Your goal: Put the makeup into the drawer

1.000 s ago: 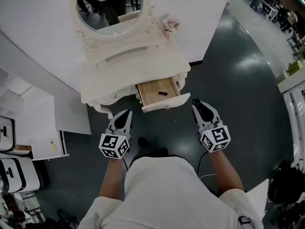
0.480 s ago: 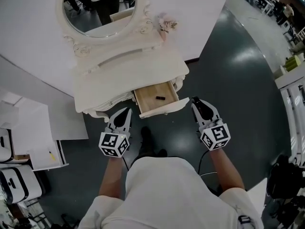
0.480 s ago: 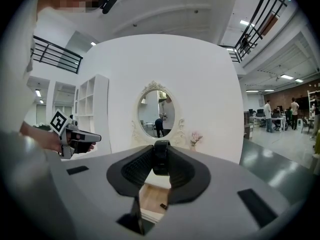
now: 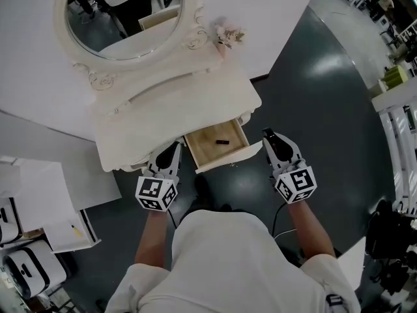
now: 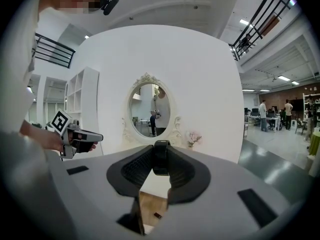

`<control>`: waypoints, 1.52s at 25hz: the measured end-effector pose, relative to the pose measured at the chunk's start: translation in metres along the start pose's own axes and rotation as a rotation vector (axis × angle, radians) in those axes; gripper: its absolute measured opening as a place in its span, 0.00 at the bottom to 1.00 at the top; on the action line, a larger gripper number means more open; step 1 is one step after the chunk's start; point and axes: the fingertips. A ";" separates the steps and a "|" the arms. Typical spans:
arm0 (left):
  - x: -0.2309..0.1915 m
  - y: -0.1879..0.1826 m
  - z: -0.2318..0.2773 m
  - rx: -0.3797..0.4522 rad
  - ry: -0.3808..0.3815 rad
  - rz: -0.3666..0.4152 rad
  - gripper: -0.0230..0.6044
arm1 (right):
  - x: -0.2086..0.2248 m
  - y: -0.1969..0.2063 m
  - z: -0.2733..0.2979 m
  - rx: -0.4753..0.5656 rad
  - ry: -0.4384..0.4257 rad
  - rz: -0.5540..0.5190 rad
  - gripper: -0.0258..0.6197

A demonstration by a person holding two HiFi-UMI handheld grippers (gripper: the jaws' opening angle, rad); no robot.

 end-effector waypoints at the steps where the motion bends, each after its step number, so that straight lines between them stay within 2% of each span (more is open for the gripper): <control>1: -0.008 -0.002 0.005 -0.001 0.008 0.000 0.07 | 0.000 -0.001 0.007 -0.005 0.005 -0.005 0.19; 8: -0.056 -0.009 0.031 -0.018 0.050 -0.006 0.07 | -0.004 -0.006 0.048 -0.039 0.037 -0.013 0.19; 15: -0.074 -0.006 0.045 -0.031 0.049 -0.031 0.07 | -0.003 -0.004 0.076 -0.078 0.019 -0.014 0.19; 21: -0.077 -0.005 0.059 -0.027 -0.017 -0.052 0.07 | 0.015 -0.003 0.099 -0.101 -0.053 -0.024 0.19; 26: -0.074 0.006 0.070 -0.030 -0.097 -0.082 0.07 | 0.029 0.015 0.117 -0.150 -0.141 -0.019 0.19; 38: -0.066 0.055 0.098 -0.072 -0.251 -0.168 0.07 | 0.041 0.092 0.161 -0.342 -0.358 -0.034 0.19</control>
Point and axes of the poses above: the fingertips, and each gripper's own axes: z forward along the fingers, x to its right, y out of its underside, and after that the axes turned 4 degrees about y, right-handed
